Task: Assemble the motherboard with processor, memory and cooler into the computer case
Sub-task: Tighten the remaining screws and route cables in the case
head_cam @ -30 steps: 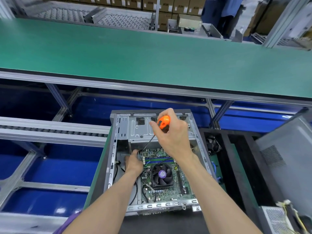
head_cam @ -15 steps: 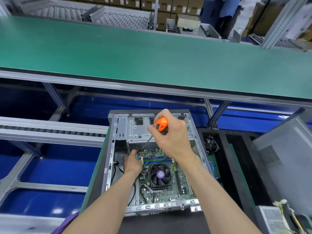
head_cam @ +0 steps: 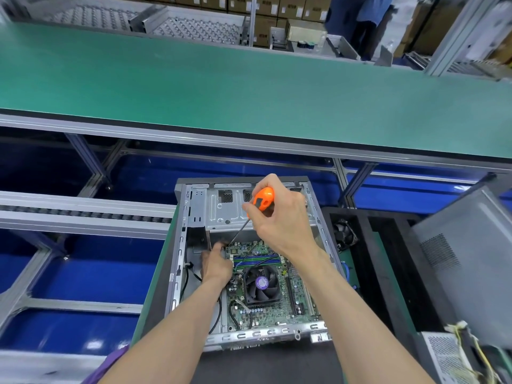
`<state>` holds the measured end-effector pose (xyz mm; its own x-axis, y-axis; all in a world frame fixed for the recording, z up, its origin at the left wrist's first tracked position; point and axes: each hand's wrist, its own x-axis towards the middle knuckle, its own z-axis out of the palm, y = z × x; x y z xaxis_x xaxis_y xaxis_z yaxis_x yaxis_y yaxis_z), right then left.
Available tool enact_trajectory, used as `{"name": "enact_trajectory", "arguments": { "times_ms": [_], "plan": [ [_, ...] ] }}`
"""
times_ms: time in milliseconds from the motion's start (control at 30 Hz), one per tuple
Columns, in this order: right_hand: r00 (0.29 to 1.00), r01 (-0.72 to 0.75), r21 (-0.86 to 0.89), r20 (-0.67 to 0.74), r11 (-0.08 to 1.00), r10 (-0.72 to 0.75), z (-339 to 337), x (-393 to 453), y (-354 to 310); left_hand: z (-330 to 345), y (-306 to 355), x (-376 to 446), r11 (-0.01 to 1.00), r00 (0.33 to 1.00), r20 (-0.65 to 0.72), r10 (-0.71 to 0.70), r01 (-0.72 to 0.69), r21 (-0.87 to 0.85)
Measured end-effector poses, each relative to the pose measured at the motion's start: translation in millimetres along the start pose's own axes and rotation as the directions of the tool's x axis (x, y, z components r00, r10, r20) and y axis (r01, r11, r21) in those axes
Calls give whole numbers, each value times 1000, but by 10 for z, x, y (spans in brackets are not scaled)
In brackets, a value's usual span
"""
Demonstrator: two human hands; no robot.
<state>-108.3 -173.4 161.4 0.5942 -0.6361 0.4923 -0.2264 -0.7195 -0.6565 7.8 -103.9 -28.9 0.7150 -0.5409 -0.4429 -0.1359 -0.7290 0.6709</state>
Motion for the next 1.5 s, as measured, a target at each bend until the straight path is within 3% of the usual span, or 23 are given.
{"name": "enact_trajectory", "arguments": {
  "times_ms": [600,800,1033,1233,1400,1500],
  "plan": [
    [1000,5,-11,14,1000,-5,-15,-21,-34,20,-35,29,999,999,-39,30,-29,18],
    [991,-63,-152,110,986,81,-150,68,-20,36,-51,52,995,995,-74,74,-68,78],
    [969,94,-556,242,826,53,-208,146,-106,53,-80,79,994,991,-90,96,-90,69],
    [898,148,-467,432,872,79,-267,157,-273,85,-111,126,993,989,-102,111,-106,56],
    [954,111,-631,283,768,95,-253,79,-256,112,-139,142,991,987,-105,124,-118,62],
    [937,156,-585,343,796,68,-280,113,-298,130,-142,159,991,986,-108,127,-121,64]
  ]
}}
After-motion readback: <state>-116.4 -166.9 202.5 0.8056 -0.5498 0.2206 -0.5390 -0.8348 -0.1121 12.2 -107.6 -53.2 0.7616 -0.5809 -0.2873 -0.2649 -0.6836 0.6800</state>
